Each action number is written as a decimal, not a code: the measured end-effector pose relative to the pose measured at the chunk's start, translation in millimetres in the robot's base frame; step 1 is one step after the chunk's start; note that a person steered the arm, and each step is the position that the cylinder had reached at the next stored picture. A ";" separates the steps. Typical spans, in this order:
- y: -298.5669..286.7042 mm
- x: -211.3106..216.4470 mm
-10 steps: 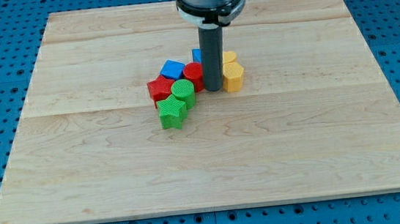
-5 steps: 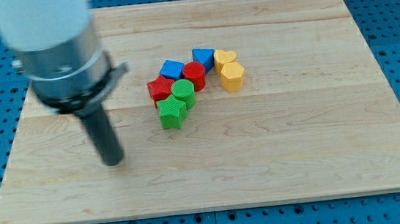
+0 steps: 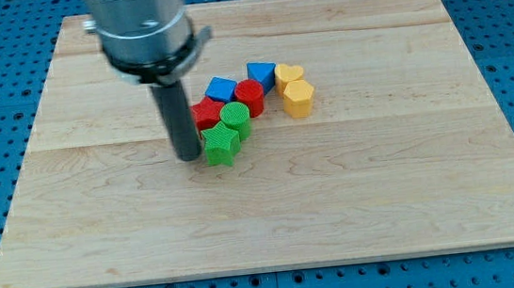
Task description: Move the green star below the yellow hexagon
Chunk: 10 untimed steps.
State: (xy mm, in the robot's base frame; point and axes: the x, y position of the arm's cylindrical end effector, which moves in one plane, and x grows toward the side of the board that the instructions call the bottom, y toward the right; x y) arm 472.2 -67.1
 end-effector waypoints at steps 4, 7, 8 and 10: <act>58.3 20.8; 112.1 34.0; 85.6 44.8; 73.7 25.5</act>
State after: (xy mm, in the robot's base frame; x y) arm 497.7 6.6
